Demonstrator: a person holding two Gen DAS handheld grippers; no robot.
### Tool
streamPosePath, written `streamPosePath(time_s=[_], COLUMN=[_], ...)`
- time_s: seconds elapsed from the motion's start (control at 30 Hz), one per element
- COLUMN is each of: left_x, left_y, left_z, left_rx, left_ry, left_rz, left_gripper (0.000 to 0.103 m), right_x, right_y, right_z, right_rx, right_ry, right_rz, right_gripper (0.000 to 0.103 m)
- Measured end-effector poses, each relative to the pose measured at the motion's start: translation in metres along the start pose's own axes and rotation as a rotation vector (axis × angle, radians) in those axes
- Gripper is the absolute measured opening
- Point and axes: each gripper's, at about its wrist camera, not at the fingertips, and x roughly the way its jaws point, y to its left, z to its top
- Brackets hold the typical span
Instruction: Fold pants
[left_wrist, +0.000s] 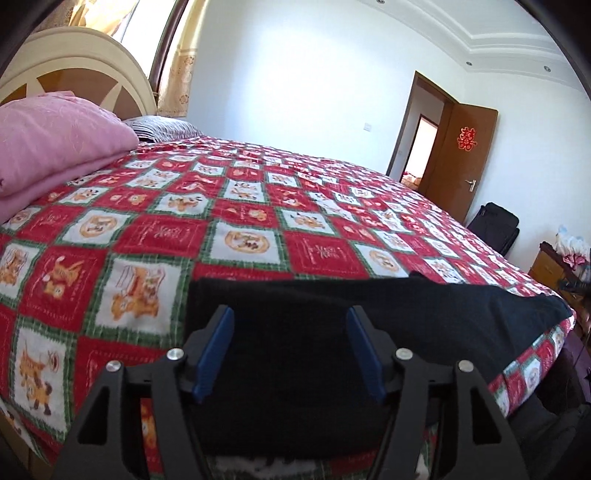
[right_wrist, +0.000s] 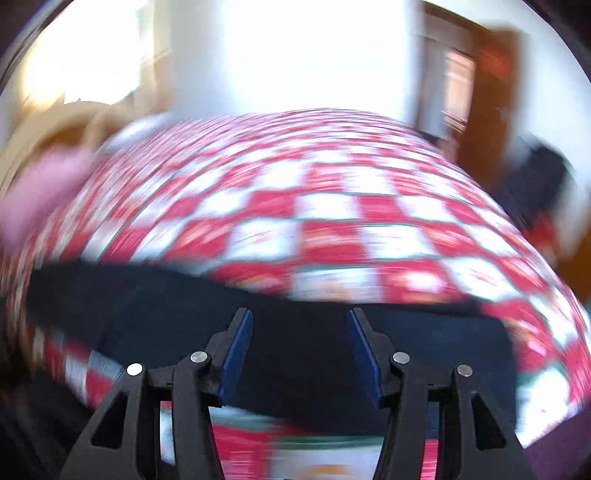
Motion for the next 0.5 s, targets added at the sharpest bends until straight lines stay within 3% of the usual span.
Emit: streamPosePath(time_s=[0.07,0.13,0.27,0.37,0.43,0.47,0.5], left_x=[0.006,0.016,0.022,0.022,0.022,0.021,0.021], left_y=[0.002,0.011,0.022,0.027,0.032,0.032,0.032], left_z=[0.003,0.004,-0.003,-0.008,-0.012,-0.013,-0.013], left_rx=[-0.003,-0.039,-0.070,-0.091,-0.114,-0.115,-0.111], left_ry=[0.003,0.030,0.060,0.074,0.081,0.076,0.077], left_rz=[0.037,0.069,0.110,0.122,0.116,0.112,0.116], left_gripper=[0.066,0.066,0.066,0.071,0.071,0.071,0.071], right_x=[-0.007,-0.003,0.023,0.039,0.042,0.041,0.041], right_y=[-0.057,-0.105,-0.146,-0.155,-0.153,-0.154,-0.154], right_z=[0.011,0.016,0.015,0.007,0.005,0.004,0.005], right_rx=[0.150,0.263,0.368,0.412,0.403,0.400,0.398], right_ry=[-0.008,0.044,0.178,0.240,0.242,0.239,0.237], right_rz=[-0.085,-0.144,-0.070,-0.003,0.010,0.007,0.009], right_gripper=[0.055,0.055,0.055,0.055,0.042,0.019,0.018])
